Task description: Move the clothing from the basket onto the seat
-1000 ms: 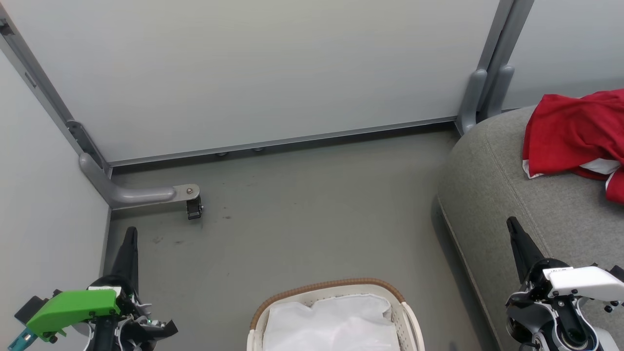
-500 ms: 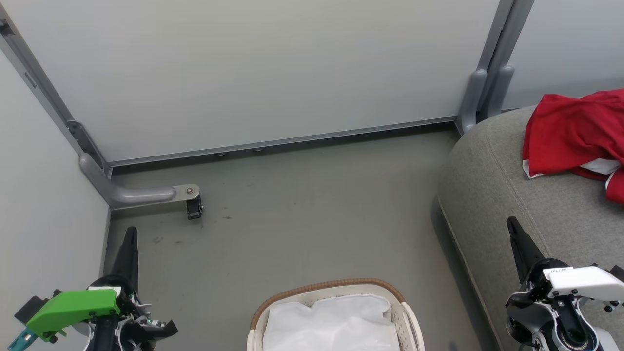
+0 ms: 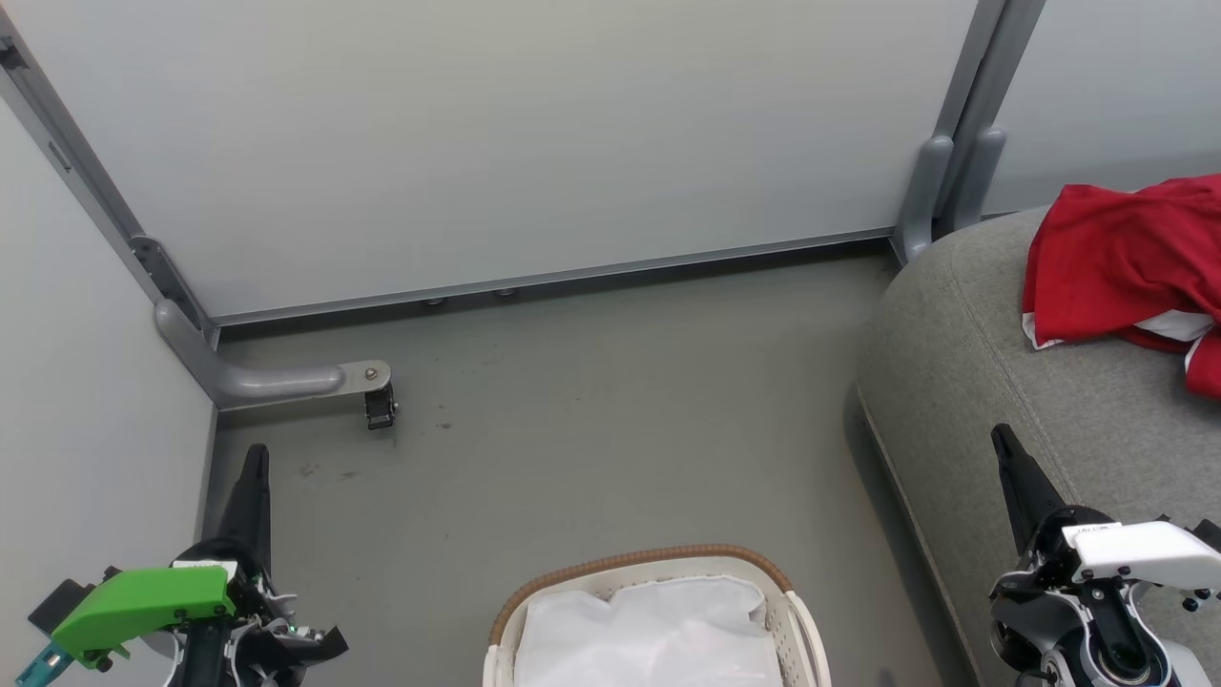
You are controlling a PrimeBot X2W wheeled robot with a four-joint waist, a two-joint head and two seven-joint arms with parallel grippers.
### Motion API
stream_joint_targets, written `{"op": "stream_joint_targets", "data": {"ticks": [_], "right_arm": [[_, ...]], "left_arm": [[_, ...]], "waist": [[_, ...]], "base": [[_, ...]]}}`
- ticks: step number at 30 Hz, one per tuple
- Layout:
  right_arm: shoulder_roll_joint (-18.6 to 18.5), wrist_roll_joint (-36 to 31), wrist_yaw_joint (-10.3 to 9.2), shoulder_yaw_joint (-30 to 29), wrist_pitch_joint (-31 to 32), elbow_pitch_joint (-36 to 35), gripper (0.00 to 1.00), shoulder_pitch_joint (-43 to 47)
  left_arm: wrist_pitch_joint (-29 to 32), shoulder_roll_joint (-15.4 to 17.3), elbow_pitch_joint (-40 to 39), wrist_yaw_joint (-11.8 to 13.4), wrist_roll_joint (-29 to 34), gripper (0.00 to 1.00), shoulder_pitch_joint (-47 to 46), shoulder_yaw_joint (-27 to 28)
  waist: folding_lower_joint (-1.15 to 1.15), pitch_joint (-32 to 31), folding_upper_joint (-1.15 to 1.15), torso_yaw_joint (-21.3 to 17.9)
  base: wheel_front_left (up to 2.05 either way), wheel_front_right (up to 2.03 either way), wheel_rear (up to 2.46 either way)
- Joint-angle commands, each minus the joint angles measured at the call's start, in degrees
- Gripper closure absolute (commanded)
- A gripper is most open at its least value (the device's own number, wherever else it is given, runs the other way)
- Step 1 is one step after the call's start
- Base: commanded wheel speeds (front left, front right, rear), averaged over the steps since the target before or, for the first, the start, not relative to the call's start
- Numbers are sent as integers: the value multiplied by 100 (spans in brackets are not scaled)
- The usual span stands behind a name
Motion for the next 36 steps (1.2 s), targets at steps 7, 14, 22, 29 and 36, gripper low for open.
{"op": "stream_joint_targets", "data": {"ticks": [7, 14, 22, 29, 36], "right_arm": [[-34, 18, 0, -10, 14, -20, 100, 21], [-34, 19, 0, -10, 14, -20, 100, 21], [-34, 19, 0, -10, 14, -20, 100, 21], [-34, 19, 0, -10, 14, -21, 100, 21], [-34, 19, 0, -10, 14, -21, 100, 22]], "left_arm": [[23, 27, -10, -24, -20, 100, -57, 11], [23, 27, -10, -24, -20, 100, -57, 11], [23, 27, -11, -23, -20, 100, -57, 11], [23, 27, -10, -23, -20, 100, -57, 11], [23, 27, -10, -23, -21, 100, -57, 11]], "waist": [[0, 0, 0, 0], [0, 0, 0, 0], [0, 0, 0, 0], [0, 0, 0, 0], [0, 0, 0, 0]], "base": [[0, 0, 0], [0, 0, 0], [0, 0, 0], [0, 0, 0], [0, 0, 0]]}}
